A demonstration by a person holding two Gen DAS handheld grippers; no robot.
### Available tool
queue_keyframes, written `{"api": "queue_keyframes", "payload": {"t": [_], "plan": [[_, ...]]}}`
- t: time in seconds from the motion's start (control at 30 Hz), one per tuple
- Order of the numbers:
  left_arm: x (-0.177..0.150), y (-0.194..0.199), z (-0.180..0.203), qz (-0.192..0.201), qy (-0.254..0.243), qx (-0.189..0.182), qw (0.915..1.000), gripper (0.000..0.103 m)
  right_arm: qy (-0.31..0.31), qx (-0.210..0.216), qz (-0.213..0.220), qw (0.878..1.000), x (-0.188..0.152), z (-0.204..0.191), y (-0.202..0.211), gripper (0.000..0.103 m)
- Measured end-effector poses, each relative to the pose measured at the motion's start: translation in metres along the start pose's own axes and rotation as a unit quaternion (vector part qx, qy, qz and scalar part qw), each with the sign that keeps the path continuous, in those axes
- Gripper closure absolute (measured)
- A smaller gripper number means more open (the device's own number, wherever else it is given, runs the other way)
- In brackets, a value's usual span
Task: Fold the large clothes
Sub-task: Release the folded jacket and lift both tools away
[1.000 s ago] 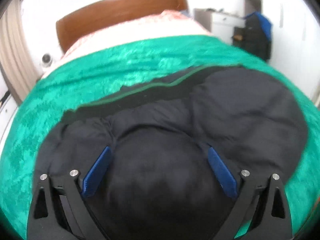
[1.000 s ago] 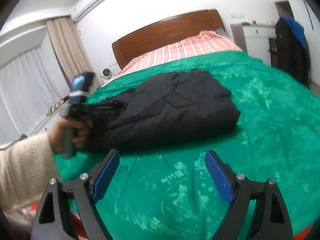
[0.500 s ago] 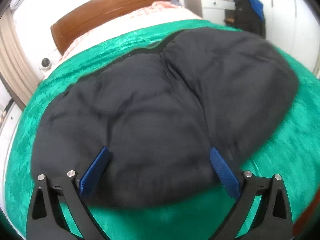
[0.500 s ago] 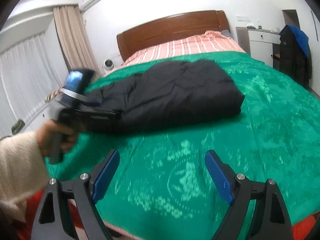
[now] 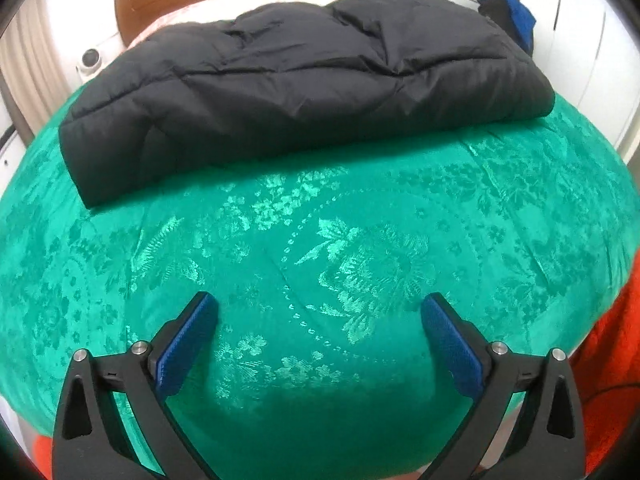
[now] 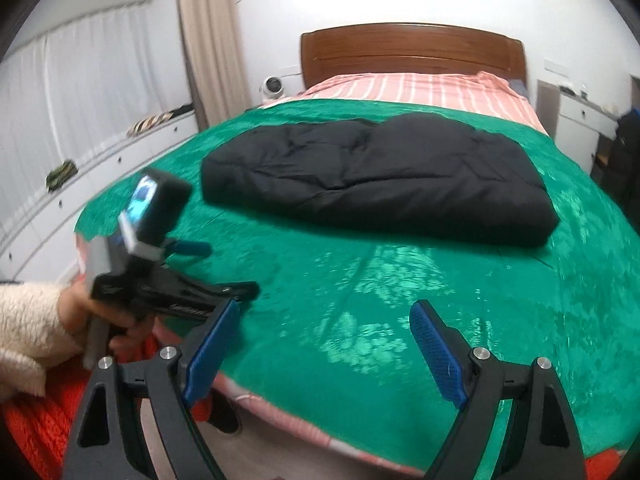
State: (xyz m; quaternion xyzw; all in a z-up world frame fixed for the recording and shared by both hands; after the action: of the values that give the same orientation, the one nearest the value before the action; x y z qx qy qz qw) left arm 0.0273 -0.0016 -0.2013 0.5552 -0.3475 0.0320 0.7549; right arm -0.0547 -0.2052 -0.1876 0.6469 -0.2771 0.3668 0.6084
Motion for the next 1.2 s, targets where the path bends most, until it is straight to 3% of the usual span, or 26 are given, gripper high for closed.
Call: {"api": "queue_keyframes", "payload": {"t": [0.17,0.4,0.87,1.2], "plan": [[-0.008,-0.003,-0.003,-0.004,0.004,0.0,1.0,0.0,0.008,0.008,-0.013,1.0,-0.008,-0.006,-0.008,0.017],[-0.007,-0.006,-0.017,-0.026,0.028,-0.002,0.9993,0.0,-0.031,0.001,-0.037,0.999,-0.016,0.016,-0.024,0.016],[-0.012,-0.012,-0.015,-0.015,0.024,0.017,0.9994,0.0,-0.073,-0.015,-0.088,0.993,-0.035,0.043,-0.055,0.016],[-0.018,-0.017,-0.009,0.01,0.01,0.023,0.9996,0.0,-0.1,-0.009,-0.095,0.99,-0.04,0.054,-0.076,0.015]]}}
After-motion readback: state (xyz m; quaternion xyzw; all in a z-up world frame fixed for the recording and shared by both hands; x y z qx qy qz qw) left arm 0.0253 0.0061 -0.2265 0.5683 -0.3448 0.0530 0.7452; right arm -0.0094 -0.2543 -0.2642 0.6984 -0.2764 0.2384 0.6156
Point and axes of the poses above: each gripper's, at about its wrist camera, not at the fingertips, and y roughly against the way its jaws point, z to its right, x to its top, the point moved 6 cm from there along -y, roughly the way its jaws point, and after that the axes turned 11 degrees about -x, right-handed, at the moved point
